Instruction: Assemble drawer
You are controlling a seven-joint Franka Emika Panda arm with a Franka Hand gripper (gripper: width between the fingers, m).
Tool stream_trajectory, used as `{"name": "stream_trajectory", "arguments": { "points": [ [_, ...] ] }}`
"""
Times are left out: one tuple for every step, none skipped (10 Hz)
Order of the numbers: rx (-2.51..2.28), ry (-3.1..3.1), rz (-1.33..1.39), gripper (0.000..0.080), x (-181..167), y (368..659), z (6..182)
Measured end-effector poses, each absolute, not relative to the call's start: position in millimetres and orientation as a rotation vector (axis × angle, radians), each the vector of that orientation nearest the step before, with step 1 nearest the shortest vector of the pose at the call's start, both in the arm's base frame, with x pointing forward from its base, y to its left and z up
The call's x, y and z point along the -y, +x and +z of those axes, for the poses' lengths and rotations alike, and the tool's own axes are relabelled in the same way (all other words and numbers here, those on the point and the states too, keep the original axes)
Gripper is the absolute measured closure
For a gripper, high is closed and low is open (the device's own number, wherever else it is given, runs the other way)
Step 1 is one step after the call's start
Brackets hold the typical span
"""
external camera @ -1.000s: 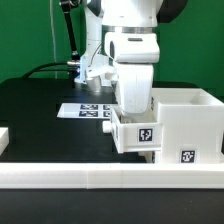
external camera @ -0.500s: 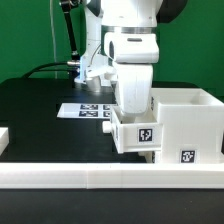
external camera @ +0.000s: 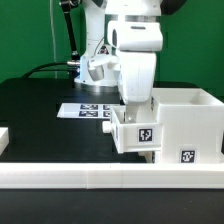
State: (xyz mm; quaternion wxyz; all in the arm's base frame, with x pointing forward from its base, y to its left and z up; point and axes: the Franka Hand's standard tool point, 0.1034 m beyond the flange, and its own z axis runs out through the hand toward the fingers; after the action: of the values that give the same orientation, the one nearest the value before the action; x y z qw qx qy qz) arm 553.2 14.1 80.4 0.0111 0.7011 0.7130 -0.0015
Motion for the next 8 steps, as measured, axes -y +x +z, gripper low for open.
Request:
{"name": "stream_trajectory", "arguments": {
  "points": [
    [-2.221,2.181,-0.011,0.0151,-10.9,555.0,91.1],
    [-2.214,2.181,-0.023,0.0151,-3.6,556.8,99.7],
    [-2.205,2.186,-0.033,0.0151,4.3,559.2,106.1],
    [-2.221,2.160,-0.033,0.0151,16.3,563.3,110.1],
    [-2.222,2.150,-0.033,0.0151,32.2,566.2,110.7],
    [-2.234,2.144,-0.037,0.0151,43.2,566.1,105.5],
    [-2.243,2.134,-0.029,0.0151,51.1,570.5,100.9],
    [-2.247,2.142,-0.028,0.0151,57.0,568.3,89.4]
  ]
}}
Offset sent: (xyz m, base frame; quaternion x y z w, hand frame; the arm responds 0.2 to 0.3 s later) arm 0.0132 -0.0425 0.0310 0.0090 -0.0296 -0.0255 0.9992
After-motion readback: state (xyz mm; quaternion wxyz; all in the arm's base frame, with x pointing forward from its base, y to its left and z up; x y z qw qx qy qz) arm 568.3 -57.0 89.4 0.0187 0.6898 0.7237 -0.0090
